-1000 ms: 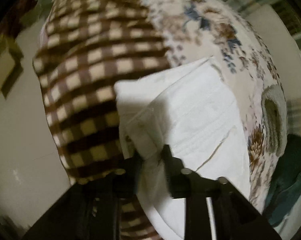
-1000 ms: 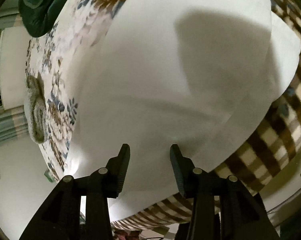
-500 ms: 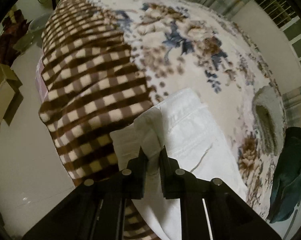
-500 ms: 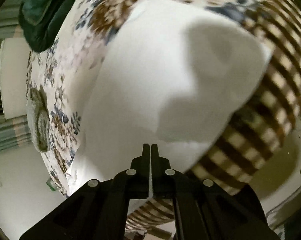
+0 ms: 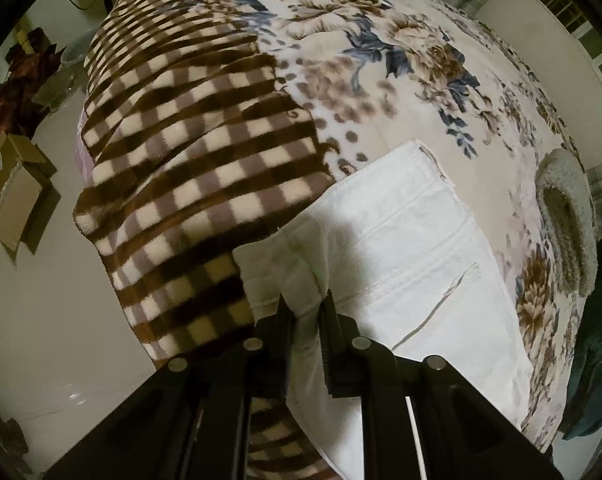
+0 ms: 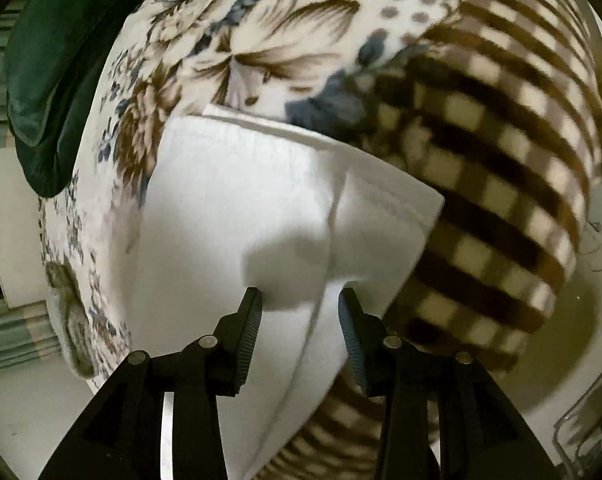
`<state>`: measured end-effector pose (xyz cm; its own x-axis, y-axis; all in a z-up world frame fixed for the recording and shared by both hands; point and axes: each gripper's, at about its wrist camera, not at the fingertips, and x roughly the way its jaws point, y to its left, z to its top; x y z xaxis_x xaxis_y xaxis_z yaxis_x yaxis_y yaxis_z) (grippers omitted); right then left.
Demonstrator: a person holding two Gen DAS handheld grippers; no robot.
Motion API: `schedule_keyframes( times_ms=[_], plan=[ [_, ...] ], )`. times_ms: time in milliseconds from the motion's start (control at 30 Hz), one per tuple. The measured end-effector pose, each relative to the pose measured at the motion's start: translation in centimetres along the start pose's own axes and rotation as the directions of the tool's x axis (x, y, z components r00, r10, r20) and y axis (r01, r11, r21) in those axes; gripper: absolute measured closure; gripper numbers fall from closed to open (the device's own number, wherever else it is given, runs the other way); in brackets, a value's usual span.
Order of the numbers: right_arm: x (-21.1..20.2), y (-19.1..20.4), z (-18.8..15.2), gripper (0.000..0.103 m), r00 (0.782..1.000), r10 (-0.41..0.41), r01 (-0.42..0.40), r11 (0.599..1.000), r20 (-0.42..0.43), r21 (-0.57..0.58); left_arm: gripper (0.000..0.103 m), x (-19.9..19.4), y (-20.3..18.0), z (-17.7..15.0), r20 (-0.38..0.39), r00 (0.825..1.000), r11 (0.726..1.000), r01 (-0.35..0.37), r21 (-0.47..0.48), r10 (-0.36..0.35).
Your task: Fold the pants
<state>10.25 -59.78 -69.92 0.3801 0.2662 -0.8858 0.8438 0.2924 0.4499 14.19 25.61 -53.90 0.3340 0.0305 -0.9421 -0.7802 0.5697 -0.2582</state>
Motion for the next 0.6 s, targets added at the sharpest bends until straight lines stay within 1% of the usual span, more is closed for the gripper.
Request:
schedule_keyframes(
  times_ms=[33, 100, 200, 300, 367, 467, 500, 533, 567, 600],
  plan=[
    [-0.1, 0.2, -0.1, 0.101, 1.0, -0.018, 0.018, 1.0, 0.025, -0.012, 0.093, 0.0, -0.1, 0.0, -0.001, 1.0, 1.0, -0.004, 0.004, 0.004],
    [-0.8, 0.6, -0.2, 0.101, 0.998, -0.039, 0.04, 0.999, 0.047, -0.032, 0.093, -0.1, -0.2, 0.0, -0.002, 1.0, 1.0, -0.009, 0.012, 0.009],
    [-3.4, 1.2, -0.6, 0.101, 0.994, -0.047, 0.054, 0.995, 0.095, -0.078, 0.093, -0.2, -0.3, 0.2, -0.012, 1.0, 1.0, -0.006, 0.023, 0.006],
    [-4.5, 0.9, -1.0, 0.101, 0.992, -0.08, 0.09, 0.991, 0.1, -0.099, 0.093, -0.1, -0.3, 0.2, -0.02, 1.0, 0.999, -0.005, 0.036, 0.006],
    [-4.1, 0.0, -1.0, 0.101, 0.99, -0.118, 0.124, 0.988, 0.073, -0.092, 0.093, 0.2, -0.2, 0.2, -0.026, 1.0, 0.999, -0.006, 0.036, 0.007],
    [-2.4, -1.7, -0.6, 0.1, 0.992, -0.125, 0.124, 0.991, -0.013, -0.05, 0.089, 0.5, 0.1, 0.4, -0.044, 0.999, 1.0, -0.012, 0.023, 0.013],
    [-2.2, -1.9, -0.4, 0.092, 0.99, -0.141, 0.139, 0.989, -0.03, -0.045, 0.088, 0.4, 0.1, 0.4, -0.055, 0.998, 1.0, -0.009, 0.021, 0.01],
    [-2.4, -1.8, -0.2, 0.089, 0.988, -0.151, 0.149, 0.988, -0.043, -0.046, 0.088, 0.1, 0.0, 0.5, -0.062, 0.998, 1.0, -0.007, 0.022, 0.008],
    [-2.8, -1.6, -0.2, 0.082, 0.989, -0.136, 0.133, 0.99, -0.057, -0.052, 0.088, -0.5, -0.1, 0.4, -0.066, 0.998, 1.0, -0.002, 0.028, 0.004],
    [-3.5, -0.9, -0.4, 0.065, 0.99, -0.128, 0.123, 0.99, -0.064, -0.07, 0.086, -1.4, -0.3, 0.3, -0.061, 0.998, 0.999, 0.003, 0.042, 0.0]
  ],
)
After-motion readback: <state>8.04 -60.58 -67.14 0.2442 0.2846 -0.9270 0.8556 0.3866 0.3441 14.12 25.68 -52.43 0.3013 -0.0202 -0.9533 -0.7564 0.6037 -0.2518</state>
